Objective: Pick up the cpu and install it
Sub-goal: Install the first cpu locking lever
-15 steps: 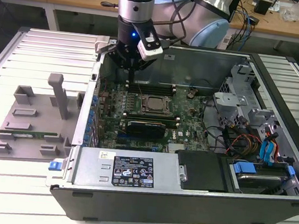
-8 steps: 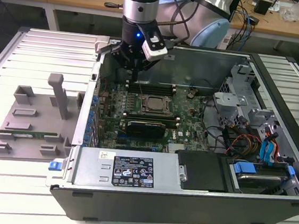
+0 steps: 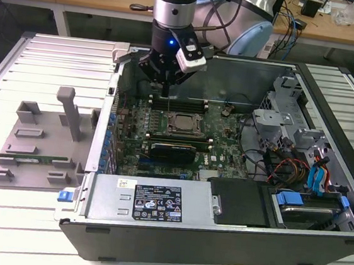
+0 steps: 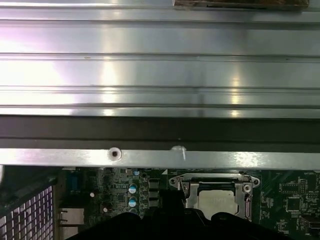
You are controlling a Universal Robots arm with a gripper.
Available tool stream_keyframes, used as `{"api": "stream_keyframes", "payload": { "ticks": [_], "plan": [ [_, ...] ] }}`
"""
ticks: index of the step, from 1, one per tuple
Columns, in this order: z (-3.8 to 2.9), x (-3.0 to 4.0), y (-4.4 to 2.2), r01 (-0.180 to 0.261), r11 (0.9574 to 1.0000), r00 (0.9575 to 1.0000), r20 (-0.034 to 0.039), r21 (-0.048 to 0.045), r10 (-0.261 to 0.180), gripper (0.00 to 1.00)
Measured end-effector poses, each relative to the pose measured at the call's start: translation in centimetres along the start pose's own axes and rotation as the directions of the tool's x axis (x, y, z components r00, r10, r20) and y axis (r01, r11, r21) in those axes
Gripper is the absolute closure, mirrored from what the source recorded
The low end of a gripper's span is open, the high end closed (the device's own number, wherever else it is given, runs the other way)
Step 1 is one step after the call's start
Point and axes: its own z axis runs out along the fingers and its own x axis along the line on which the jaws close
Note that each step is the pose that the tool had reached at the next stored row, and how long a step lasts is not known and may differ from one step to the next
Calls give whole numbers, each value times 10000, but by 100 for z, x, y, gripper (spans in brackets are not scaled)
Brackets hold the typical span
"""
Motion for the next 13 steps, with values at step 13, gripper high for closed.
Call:
{"api": "stream_keyframes", "payload": {
  "ticks": [13],
  "plan": [
    [12,-276,-2,3,10000,10000,-18,84,-3,89]
  ]
}}
